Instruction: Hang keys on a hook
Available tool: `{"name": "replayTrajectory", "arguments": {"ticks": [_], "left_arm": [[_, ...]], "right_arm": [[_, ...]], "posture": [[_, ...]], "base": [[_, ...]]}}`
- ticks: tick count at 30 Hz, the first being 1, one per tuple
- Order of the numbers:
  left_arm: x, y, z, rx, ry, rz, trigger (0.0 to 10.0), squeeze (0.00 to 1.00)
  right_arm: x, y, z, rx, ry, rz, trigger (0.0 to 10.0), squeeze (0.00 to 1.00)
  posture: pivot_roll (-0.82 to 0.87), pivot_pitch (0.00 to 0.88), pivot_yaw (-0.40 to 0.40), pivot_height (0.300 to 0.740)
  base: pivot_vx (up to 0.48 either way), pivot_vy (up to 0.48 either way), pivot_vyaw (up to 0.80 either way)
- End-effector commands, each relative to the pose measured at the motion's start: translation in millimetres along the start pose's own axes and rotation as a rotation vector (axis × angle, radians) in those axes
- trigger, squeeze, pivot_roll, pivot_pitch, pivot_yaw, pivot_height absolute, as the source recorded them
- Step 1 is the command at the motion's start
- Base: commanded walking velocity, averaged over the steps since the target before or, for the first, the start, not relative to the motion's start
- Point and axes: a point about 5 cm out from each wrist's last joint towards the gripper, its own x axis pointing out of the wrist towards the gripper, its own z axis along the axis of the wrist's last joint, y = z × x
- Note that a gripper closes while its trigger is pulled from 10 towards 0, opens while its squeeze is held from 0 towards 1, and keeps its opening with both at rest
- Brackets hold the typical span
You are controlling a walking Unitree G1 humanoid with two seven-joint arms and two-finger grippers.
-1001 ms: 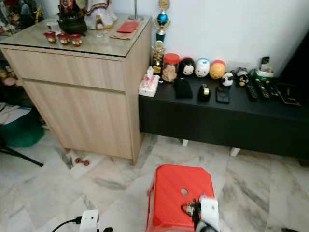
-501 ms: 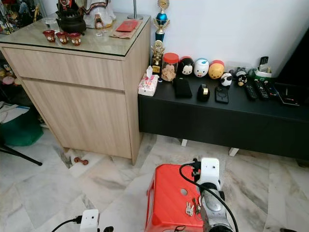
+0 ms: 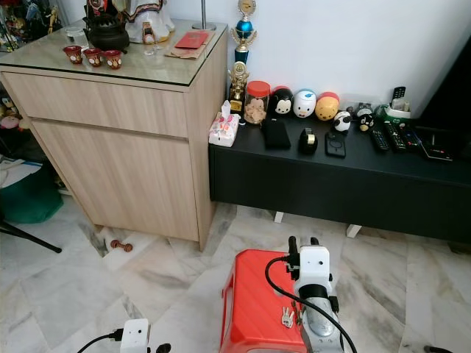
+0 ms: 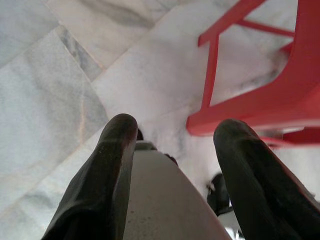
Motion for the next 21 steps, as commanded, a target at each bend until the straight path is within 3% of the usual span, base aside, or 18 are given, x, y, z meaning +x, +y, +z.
{"name": "replayTrajectory", "arguments": {"ticks": [1, 3, 5, 15, 18, 21], "left_arm": [[-2.8, 9.0, -3.9, -0.056, -0.017, 0.016, 10.0, 0.00], [-0.3, 39.2, 30.2, -0.072, -0.175, 0.053, 10.0, 0.00], [-0.6, 52.1, 44.6, -0.067, -0.234, 0.078, 10.0, 0.00], [0.8, 58.6, 83.3, -0.014, -0.380, 0.032, 10.0, 0.00], [-0.2, 58.5, 87.8, 0.022, -0.405, 0.018, 10.0, 0.00], [-3.0, 59.2, 84.6, 0.122, -0.410, -0.016, 10.0, 0.00]], "right_arm": [[2.7, -1.2, 4.7, 0.011, -0.018, -0.017, 10.0, 0.00], [2.3, -1.0, 5.7, 0.013, -0.025, -0.021, 10.0, 0.00], [1.6, -0.4, 5.8, 0.015, -0.026, -0.022, 10.0, 0.00], [1.9, -1.0, 6.7, 0.015, -0.029, -0.028, 10.0, 0.00], [2.2, -1.3, 7.2, 0.017, -0.029, -0.031, 10.0, 0.00], [4.0, -0.3, 10.1, 0.016, -0.039, -0.028, 10.0, 0.00]], "posture": [[0.03, 0.000, -0.090, 0.740], [0.03, 0.000, -0.090, 0.740], [0.03, 0.000, -0.088, 0.740], [0.03, 0.000, -0.084, 0.740], [0.03, 0.000, -0.084, 0.740], [0.02, 0.000, -0.079, 0.740]], "base": [[0.000, 0.000, 0.00], [0.000, 0.000, 0.00], [0.000, 0.000, 0.00], [0.000, 0.000, 0.00], [0.000, 0.000, 0.00], [0.000, 0.000, 0.00]]}}
